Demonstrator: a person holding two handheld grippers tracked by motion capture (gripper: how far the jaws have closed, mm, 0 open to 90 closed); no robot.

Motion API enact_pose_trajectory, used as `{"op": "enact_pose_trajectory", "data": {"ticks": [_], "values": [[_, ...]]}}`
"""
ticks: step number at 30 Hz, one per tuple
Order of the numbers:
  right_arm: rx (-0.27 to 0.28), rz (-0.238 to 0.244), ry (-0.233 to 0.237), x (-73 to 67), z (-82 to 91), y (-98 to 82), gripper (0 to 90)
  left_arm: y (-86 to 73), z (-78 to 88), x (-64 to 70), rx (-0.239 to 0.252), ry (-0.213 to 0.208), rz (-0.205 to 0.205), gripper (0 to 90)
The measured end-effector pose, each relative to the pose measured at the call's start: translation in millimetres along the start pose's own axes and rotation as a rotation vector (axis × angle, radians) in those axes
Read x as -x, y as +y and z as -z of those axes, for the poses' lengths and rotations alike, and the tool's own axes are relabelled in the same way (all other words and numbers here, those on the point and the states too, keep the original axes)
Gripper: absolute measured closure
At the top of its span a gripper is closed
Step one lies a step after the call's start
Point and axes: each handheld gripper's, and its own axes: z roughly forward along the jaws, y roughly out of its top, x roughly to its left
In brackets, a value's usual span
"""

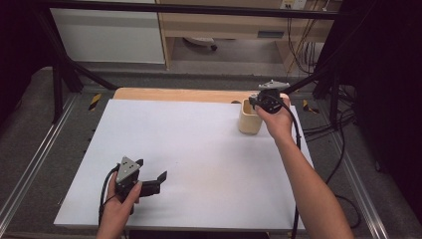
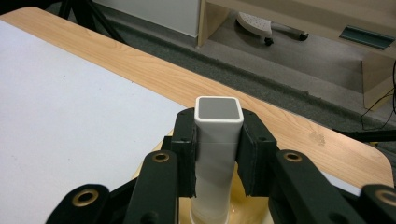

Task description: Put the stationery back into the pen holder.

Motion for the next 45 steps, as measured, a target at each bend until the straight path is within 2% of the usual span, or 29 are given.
{"op": "enact_pose_trajectory", "data": {"ticks": [4,5,8,11,15,19,21,23,26,28,29,34,38,41,45], "values": [[-0.019,0.010,-0.001,-2.1,-3.0,-1.2,70.3,0.0,-0.1,0.1,0.000,0.000,-0.001,5.1],[-0.020,0.007,-0.001,-2.4,-3.2,-1.3,67.8,0.0,0.0,0.2,-0.001,-0.001,0.000,5.1],[0.003,-0.009,-0.004,-3.0,-0.1,1.2,63.2,0.1,0.4,-0.2,0.000,0.000,-0.002,5.0],[0.046,-0.022,0.008,-4.5,9.3,5.6,61.2,0.4,0.6,-0.8,0.002,0.002,-0.001,5.1],[0.094,-0.052,0.019,-6.5,23.2,9.6,53.5,1.2,2.9,-1.7,0.008,0.006,-0.003,5.1],[0.129,-0.092,0.033,-8.6,32.9,11.8,37.8,2.7,8.0,-2.5,0.024,0.018,-0.016,5.1],[0.129,-0.109,0.055,-10.3,38.3,13.0,29.6,3.9,8.5,-3.2,0.021,0.022,-0.021,5.1],[0.131,-0.112,0.057,-11.9,43.1,14.1,21.0,6.1,9.0,-2.9,0.016,0.024,-0.022,5.2],[0.146,-0.123,0.062,-12.6,53.0,17.0,11.6,7.6,13.7,-2.6,-0.022,0.014,-0.084,5.1],[0.151,-0.131,0.071,-12.7,58.7,17.8,8.1,6.5,19.2,-4.0,-0.031,0.013,-0.089,5.4],[0.151,-0.134,0.075,-12.9,61.4,17.7,6.7,5.6,22.0,-5.3,-0.030,0.017,-0.089,5.2],[0.184,-0.109,0.096,-13.8,74.4,15.2,7.7,0.4,32.7,-14.7,0.036,0.041,-0.026,5.1],[0.211,-0.090,0.092,-14.3,84.5,14.9,7.6,-3.4,36.9,-19.3,0.052,0.042,-0.040,5.2],[0.219,-0.068,0.106,-14.4,92.7,15.2,8.5,-5.9,39.4,-24.0,0.068,0.038,-0.018,5.0],[0.230,-0.065,0.104,-14.0,101.2,13.9,8.3,-6.3,43.3,-28.5,0.078,0.057,0.001,5.3]]}}
